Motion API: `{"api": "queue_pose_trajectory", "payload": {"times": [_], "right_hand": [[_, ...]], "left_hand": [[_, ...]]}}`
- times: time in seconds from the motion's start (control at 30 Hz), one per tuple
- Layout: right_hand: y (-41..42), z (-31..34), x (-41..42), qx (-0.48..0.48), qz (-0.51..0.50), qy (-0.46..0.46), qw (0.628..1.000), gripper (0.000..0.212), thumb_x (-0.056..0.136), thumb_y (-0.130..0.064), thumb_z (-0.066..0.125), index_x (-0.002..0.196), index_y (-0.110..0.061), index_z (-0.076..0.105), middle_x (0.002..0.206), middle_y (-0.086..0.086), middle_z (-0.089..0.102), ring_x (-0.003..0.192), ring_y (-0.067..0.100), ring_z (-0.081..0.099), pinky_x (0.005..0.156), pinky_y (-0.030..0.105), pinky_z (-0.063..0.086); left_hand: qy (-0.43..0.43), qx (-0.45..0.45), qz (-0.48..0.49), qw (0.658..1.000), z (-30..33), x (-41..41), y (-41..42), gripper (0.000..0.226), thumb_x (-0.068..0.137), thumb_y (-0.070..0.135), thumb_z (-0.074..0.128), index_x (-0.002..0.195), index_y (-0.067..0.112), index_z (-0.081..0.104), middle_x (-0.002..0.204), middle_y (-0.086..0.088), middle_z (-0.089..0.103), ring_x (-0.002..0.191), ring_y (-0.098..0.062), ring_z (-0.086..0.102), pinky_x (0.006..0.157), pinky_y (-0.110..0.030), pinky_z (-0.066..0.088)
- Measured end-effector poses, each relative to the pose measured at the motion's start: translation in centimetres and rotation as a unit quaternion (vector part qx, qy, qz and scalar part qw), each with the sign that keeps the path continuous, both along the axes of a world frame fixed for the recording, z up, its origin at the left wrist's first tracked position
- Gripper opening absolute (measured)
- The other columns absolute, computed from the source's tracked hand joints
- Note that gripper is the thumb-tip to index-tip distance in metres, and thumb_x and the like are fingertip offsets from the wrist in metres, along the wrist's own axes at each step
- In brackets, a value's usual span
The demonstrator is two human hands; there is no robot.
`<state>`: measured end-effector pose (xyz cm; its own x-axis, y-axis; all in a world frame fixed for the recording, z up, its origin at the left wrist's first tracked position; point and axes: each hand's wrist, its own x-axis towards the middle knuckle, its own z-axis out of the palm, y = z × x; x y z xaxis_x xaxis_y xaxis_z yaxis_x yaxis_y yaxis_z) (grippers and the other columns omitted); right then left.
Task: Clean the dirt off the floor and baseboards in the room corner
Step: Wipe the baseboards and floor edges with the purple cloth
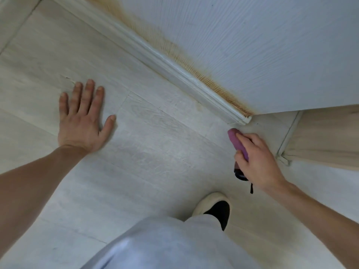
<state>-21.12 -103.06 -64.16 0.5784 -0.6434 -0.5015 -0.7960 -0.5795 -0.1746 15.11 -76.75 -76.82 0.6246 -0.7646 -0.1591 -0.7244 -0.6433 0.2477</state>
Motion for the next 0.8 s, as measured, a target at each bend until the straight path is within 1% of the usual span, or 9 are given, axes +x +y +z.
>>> {"api": "queue_pose_trajectory", "payload": {"times": [0.1,0.2,0.3,0.4,0.47,0.57,0.67,0.73,0.8], "right_hand": [[-0.7,1.6,-0.3,0.031,0.050,0.057,0.997,0.053,0.103,-0.019,0.051,0.155,-0.013,0.044,0.141,0.000,0.048,0.118,0.017,0.045,0.097,0.020,0.031],[0.3,0.1,2.1,0.035,0.062,0.037,0.997,0.053,0.104,-0.019,0.049,0.156,-0.012,0.041,0.144,0.003,0.047,0.120,0.019,0.044,0.103,0.025,0.037],[2.6,-3.2,5.1,0.003,-0.047,-0.034,0.998,0.054,0.105,-0.020,0.048,0.157,-0.013,0.038,0.149,0.002,0.042,0.127,0.020,0.041,0.106,0.024,0.033],[5.3,-6.3,7.1,-0.062,-0.203,-0.062,0.975,0.053,0.106,-0.023,0.047,0.157,-0.013,0.039,0.156,0.006,0.037,0.132,0.026,0.040,0.107,0.031,0.036],[6.5,-7.8,8.8,-0.118,-0.231,-0.068,0.963,0.051,0.105,-0.022,0.049,0.154,-0.012,0.044,0.155,0.008,0.039,0.129,0.029,0.040,0.105,0.036,0.042],[7.3,-9.4,14.6,-0.149,-0.190,-0.133,0.961,0.048,0.100,-0.020,0.054,0.148,-0.012,0.053,0.149,0.007,0.046,0.125,0.028,0.042,0.099,0.035,0.045],[7.4,-10.3,21.4,-0.146,-0.063,-0.170,0.972,0.050,0.099,-0.023,0.056,0.148,-0.013,0.052,0.146,0.007,0.048,0.123,0.025,0.043,0.100,0.034,0.046],[6.9,-9.9,22.2,-0.125,-0.017,-0.185,0.975,0.052,0.099,-0.019,0.056,0.149,-0.012,0.050,0.146,0.007,0.048,0.123,0.024,0.043,0.104,0.034,0.047],[6.9,-8.7,19.0,-0.092,-0.028,-0.206,0.974,0.052,0.099,-0.012,0.055,0.151,-0.010,0.048,0.145,0.006,0.047,0.127,0.022,0.043,0.107,0.033,0.045]], "left_hand": [[0.001,-0.003,0.001,1.000,0.1,0.0,0.0,0.081,0.097,0.061,0.027,0.165,0.022,0.007,0.173,-0.002,0.001,0.159,-0.027,-0.002,0.126,-0.056,-0.002],[-0.001,-0.005,0.001,1.000,0.2,0.0,0.0,0.081,0.097,0.061,0.027,0.165,0.022,0.008,0.173,-0.003,0.002,0.159,-0.028,-0.001,0.126,-0.057,0.000],[0.003,-0.006,0.004,1.000,0.1,0.1,0.0,0.082,0.096,0.060,0.028,0.165,0.021,0.008,0.173,-0.004,0.002,0.159,-0.029,0.000,0.126,-0.057,0.000],[0.006,-0.001,0.003,1.000,0.0,0.3,0.0,0.081,0.096,0.060,0.029,0.165,0.022,0.009,0.173,-0.004,0.002,0.159,-0.029,-0.001,0.126,-0.057,0.000],[0.001,0.000,0.003,1.000,-0.1,0.4,0.1,0.081,0.097,0.060,0.029,0.165,0.022,0.009,0.173,-0.004,0.002,0.159,-0.029,-0.001,0.126,-0.057,0.000],[-0.010,-0.003,0.000,1.000,-0.4,0.4,0.0,0.081,0.097,0.060,0.029,0.165,0.022,0.010,0.173,-0.003,0.002,0.159,-0.029,-0.001,0.127,-0.055,-0.002],[-0.009,-0.003,-0.002,1.000,-0.4,0.4,0.1,0.080,0.097,0.060,0.029,0.165,0.022,0.010,0.173,-0.003,0.002,0.159,-0.028,-0.002,0.127,-0.055,-0.002],[-0.005,0.000,-0.004,1.000,-0.3,0.4,0.0,0.080,0.097,0.060,0.029,0.165,0.022,0.010,0.173,-0.002,0.000,0.159,-0.026,-0.003,0.127,-0.056,-0.001],[-0.002,-0.001,-0.002,1.000,-0.3,0.5,0.0,0.081,0.097,0.060,0.028,0.165,0.022,0.009,0.173,-0.002,0.000,0.159,-0.026,-0.004,0.127,-0.056,-0.002]]}}
